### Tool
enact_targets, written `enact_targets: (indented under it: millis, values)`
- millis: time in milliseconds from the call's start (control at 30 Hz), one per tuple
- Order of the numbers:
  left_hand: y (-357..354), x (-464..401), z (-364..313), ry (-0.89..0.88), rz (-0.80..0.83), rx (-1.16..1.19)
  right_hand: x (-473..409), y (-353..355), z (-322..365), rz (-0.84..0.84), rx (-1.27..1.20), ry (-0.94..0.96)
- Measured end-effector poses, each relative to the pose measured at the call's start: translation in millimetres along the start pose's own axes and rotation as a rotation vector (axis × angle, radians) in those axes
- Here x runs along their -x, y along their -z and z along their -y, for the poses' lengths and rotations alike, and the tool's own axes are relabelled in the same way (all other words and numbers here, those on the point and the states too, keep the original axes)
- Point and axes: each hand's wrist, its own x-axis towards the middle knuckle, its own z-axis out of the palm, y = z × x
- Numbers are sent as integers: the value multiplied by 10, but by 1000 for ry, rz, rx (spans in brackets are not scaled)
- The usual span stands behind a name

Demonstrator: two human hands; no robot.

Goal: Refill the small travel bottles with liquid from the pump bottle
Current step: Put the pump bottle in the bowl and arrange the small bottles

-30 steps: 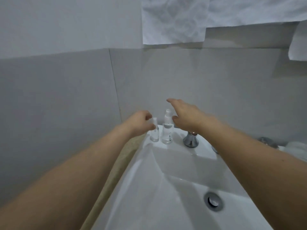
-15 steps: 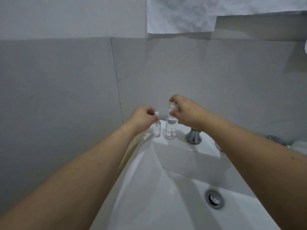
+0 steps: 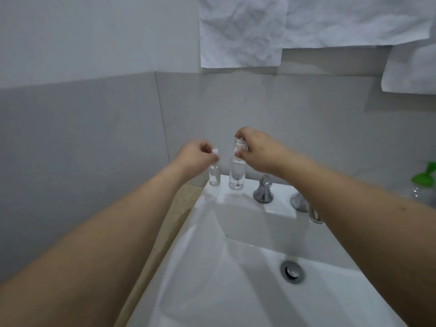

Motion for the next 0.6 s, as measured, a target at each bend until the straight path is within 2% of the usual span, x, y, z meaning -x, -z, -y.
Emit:
enact_targets:
  millis: [333, 600]
  values:
    - [221, 337, -868, -112, -23, -29, 512, 863, 147, -121, 62, -14]
    - [4, 708, -1644, -196, 45, 11, 1082, 1443, -12, -201, 90, -73]
